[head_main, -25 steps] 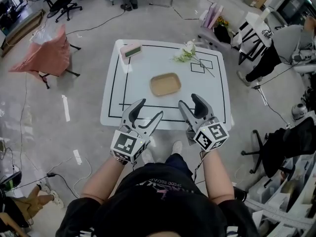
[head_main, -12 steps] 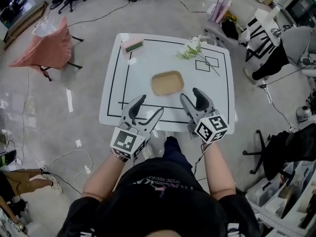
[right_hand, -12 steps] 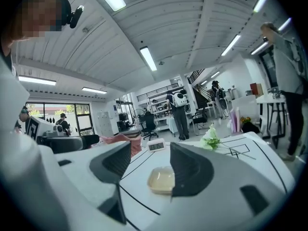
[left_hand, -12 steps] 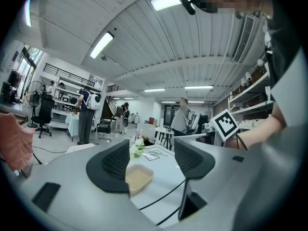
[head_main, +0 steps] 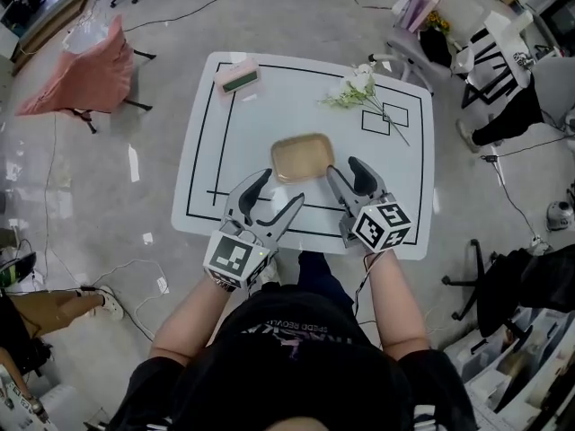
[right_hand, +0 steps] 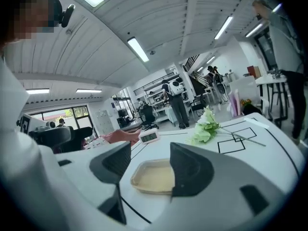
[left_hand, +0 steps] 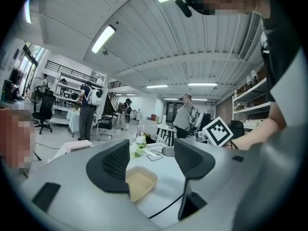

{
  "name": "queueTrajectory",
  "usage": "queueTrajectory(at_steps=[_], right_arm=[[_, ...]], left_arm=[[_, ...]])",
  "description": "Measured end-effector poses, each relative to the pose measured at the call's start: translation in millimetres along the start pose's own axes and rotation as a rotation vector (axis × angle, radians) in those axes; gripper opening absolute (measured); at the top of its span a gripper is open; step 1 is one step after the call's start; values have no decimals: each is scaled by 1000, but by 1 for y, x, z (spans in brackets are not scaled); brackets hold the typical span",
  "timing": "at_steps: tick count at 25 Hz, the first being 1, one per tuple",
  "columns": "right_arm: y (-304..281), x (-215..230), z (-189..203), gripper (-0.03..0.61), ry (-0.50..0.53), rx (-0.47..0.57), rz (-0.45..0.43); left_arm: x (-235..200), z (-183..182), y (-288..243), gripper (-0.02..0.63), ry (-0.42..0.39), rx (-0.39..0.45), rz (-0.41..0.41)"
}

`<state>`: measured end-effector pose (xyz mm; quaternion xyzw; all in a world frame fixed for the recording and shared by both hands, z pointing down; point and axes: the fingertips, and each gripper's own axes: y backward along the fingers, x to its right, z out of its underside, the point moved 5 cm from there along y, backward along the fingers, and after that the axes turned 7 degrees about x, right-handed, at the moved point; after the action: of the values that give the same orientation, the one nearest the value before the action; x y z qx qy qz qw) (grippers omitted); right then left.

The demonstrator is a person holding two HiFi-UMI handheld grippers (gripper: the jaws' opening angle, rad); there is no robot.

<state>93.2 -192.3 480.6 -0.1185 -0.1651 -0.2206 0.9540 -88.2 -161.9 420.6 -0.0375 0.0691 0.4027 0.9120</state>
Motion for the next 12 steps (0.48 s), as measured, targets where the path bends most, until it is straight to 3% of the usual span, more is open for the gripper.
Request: queueTrajectory(at_steps=[12], right_arm=[[-26,60,53,238,-221,-124,47]], left_arm=[[-12,27,-40,282,49,-58,-10]])
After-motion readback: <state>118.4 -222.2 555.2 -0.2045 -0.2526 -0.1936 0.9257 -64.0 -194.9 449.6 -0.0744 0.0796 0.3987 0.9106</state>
